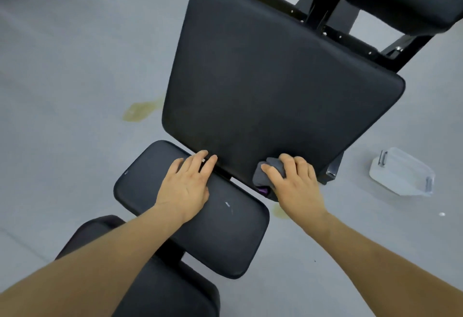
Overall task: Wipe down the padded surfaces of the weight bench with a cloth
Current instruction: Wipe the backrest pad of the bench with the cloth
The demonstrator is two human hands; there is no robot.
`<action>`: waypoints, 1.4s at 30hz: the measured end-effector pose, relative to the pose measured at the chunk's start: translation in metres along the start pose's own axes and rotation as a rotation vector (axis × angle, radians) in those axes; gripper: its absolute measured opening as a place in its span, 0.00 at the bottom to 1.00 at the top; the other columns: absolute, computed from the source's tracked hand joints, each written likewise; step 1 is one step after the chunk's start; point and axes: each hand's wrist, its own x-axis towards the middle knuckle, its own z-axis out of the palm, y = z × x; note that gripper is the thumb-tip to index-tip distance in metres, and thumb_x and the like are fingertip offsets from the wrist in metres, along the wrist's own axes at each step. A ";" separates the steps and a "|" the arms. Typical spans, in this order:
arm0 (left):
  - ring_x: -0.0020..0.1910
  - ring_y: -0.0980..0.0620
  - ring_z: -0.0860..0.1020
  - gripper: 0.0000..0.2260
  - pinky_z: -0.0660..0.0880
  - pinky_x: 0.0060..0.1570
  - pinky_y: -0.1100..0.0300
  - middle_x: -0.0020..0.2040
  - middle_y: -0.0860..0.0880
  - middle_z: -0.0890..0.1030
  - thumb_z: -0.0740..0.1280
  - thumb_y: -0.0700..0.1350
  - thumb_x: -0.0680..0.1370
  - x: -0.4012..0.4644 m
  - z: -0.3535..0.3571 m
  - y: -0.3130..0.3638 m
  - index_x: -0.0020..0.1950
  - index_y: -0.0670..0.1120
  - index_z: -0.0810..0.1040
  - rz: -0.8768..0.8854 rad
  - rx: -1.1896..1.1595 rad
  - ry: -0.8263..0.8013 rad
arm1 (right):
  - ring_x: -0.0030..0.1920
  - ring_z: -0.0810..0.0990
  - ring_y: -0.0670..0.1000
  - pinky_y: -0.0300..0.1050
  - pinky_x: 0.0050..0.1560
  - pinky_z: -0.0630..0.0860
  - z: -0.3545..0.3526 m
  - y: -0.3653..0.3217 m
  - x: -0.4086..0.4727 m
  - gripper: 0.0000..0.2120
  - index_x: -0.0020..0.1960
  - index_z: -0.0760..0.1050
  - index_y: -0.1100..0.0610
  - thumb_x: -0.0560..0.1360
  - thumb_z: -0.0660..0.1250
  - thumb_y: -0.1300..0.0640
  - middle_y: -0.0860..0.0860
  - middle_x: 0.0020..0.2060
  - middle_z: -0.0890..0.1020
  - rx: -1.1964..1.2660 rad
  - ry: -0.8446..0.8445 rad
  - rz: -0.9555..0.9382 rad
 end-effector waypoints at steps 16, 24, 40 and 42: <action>0.68 0.48 0.60 0.27 0.70 0.59 0.54 0.71 0.49 0.59 0.59 0.57 0.77 -0.025 0.012 -0.028 0.73 0.50 0.58 -0.227 -0.169 -0.044 | 0.53 0.67 0.61 0.53 0.50 0.63 0.009 -0.004 -0.008 0.29 0.60 0.69 0.50 0.62 0.73 0.64 0.58 0.56 0.67 -0.018 -0.028 -0.081; 0.67 0.51 0.62 0.28 0.73 0.52 0.56 0.71 0.51 0.59 0.59 0.59 0.76 -0.023 0.012 -0.034 0.73 0.51 0.59 -0.202 -0.140 -0.043 | 0.50 0.66 0.60 0.54 0.46 0.70 0.024 -0.079 0.079 0.16 0.55 0.75 0.53 0.70 0.57 0.62 0.58 0.56 0.66 0.010 -0.001 0.045; 0.72 0.55 0.56 0.29 0.68 0.62 0.59 0.74 0.54 0.55 0.56 0.60 0.77 -0.028 0.015 -0.043 0.76 0.52 0.53 -0.148 -0.243 0.012 | 0.43 0.72 0.60 0.52 0.39 0.71 0.031 -0.086 0.095 0.16 0.53 0.75 0.55 0.66 0.72 0.60 0.59 0.49 0.75 0.017 -0.025 -0.045; 0.72 0.55 0.57 0.29 0.67 0.62 0.60 0.74 0.54 0.56 0.56 0.59 0.77 -0.028 0.015 -0.046 0.76 0.52 0.53 -0.135 -0.256 0.020 | 0.41 0.73 0.59 0.50 0.39 0.70 0.034 -0.108 0.125 0.12 0.51 0.74 0.55 0.68 0.69 0.60 0.58 0.47 0.76 -0.011 -0.023 -0.010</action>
